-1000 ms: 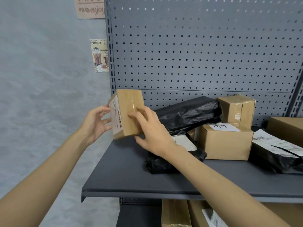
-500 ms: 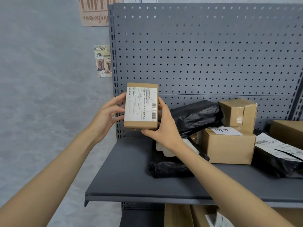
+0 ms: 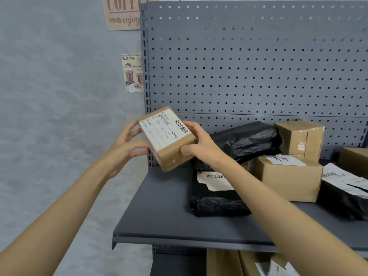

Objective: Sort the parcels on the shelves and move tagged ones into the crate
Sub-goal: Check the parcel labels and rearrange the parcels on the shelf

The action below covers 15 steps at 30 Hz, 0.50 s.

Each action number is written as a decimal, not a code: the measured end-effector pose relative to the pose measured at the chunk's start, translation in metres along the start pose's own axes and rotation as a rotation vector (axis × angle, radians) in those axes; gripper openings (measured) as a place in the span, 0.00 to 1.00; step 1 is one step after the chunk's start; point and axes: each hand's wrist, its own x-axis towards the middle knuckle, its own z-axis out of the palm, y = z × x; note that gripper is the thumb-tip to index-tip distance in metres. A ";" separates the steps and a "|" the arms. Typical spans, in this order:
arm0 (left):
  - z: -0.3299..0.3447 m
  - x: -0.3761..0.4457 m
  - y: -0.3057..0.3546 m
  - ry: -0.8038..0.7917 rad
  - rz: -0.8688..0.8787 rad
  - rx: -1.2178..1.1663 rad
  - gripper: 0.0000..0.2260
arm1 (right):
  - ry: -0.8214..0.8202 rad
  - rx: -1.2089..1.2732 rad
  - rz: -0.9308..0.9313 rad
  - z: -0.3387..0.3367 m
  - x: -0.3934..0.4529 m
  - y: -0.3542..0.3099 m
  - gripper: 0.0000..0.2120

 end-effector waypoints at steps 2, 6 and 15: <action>-0.010 -0.005 -0.004 0.000 -0.056 0.131 0.34 | -0.016 0.003 0.021 0.001 0.005 0.002 0.32; -0.027 -0.010 -0.020 0.120 -0.164 0.170 0.34 | 0.071 -0.075 0.056 0.013 0.017 0.012 0.26; -0.024 -0.012 -0.058 0.202 -0.198 0.400 0.22 | 0.046 -0.336 0.252 0.042 0.031 0.033 0.26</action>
